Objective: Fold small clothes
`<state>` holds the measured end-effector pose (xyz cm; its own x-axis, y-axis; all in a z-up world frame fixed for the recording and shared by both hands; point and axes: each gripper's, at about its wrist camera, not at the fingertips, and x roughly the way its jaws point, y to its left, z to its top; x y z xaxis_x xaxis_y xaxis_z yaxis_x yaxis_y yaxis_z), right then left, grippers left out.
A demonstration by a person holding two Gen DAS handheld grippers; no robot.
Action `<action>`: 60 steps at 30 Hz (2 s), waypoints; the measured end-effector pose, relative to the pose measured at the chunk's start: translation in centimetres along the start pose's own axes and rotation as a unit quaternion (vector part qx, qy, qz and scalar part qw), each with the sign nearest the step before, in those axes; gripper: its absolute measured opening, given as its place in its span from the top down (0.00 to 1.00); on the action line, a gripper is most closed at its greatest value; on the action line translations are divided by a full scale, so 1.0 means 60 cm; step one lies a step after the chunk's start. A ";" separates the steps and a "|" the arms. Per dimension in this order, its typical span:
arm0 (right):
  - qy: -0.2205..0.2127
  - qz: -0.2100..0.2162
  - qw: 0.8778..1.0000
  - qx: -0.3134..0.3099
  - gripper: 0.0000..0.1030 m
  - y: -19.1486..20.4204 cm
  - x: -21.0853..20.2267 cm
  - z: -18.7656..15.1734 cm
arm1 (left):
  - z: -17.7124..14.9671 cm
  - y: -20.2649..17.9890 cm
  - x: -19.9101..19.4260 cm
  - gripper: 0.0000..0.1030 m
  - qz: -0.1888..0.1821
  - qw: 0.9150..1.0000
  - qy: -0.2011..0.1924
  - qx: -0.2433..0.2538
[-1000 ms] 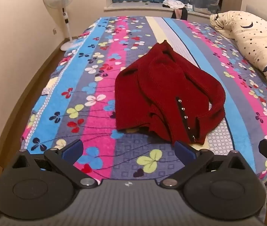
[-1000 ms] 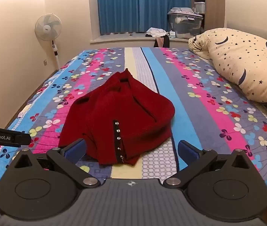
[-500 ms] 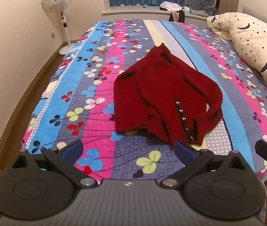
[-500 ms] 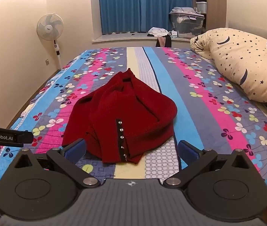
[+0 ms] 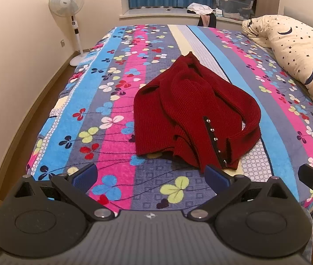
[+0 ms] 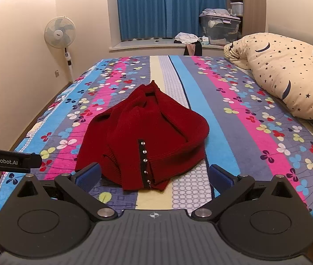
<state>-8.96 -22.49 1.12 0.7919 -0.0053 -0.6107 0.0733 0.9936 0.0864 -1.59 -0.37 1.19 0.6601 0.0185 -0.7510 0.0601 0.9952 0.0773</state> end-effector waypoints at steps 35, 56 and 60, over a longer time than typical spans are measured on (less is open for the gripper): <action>0.006 0.003 1.000 0.005 0.01 0.010 0.001 -0.009 | -0.006 0.000 -0.003 0.00 -0.001 1.000 0.001 -0.001; 0.007 0.005 1.000 0.005 0.01 0.008 0.005 -0.010 | -0.007 -0.002 0.005 0.00 0.001 1.000 0.005 0.001; 0.009 0.006 1.000 0.005 0.01 0.010 0.012 -0.010 | -0.005 -0.002 0.011 0.00 0.001 1.000 0.007 0.002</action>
<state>-8.74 -21.84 0.26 0.7812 0.0088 -0.6242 0.0704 0.9923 0.1022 -1.40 -0.46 0.49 0.6496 0.0219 -0.7599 0.0621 0.9947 0.0818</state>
